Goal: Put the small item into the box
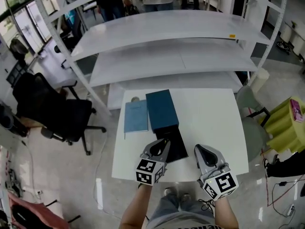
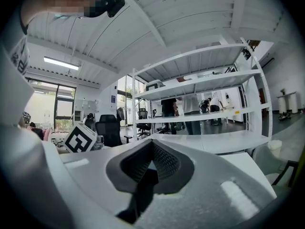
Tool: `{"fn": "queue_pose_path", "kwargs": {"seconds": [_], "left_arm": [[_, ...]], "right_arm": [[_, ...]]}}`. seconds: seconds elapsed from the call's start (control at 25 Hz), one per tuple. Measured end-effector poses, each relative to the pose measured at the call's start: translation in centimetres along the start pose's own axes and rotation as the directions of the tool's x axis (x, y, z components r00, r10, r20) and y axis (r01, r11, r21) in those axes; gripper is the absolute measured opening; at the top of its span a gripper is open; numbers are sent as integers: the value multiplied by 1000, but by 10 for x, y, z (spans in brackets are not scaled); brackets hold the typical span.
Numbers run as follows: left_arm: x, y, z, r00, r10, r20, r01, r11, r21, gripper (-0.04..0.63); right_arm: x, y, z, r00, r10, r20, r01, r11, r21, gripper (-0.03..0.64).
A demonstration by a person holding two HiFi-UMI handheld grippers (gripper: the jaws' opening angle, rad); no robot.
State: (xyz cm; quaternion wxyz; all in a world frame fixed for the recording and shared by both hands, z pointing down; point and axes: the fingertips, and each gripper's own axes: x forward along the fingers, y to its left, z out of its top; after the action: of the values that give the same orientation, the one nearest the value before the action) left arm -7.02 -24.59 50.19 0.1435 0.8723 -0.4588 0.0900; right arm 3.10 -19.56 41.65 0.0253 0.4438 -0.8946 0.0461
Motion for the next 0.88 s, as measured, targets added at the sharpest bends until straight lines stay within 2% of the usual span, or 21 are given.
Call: {"fn": "queue_pose_path", "kwargs": {"seconds": [0.44,0.88], "left_arm": [[34,13,-36,988,17,-155,-20,1000,-17,60],[58,19,-73,956,27,-292,-38,999,-33,60]], "right_arm": [[3,-10,-11,999,-23,-28,23,1000,12,3],[5,-16,-18,999,-26,-44,27,999,25,3]]}}
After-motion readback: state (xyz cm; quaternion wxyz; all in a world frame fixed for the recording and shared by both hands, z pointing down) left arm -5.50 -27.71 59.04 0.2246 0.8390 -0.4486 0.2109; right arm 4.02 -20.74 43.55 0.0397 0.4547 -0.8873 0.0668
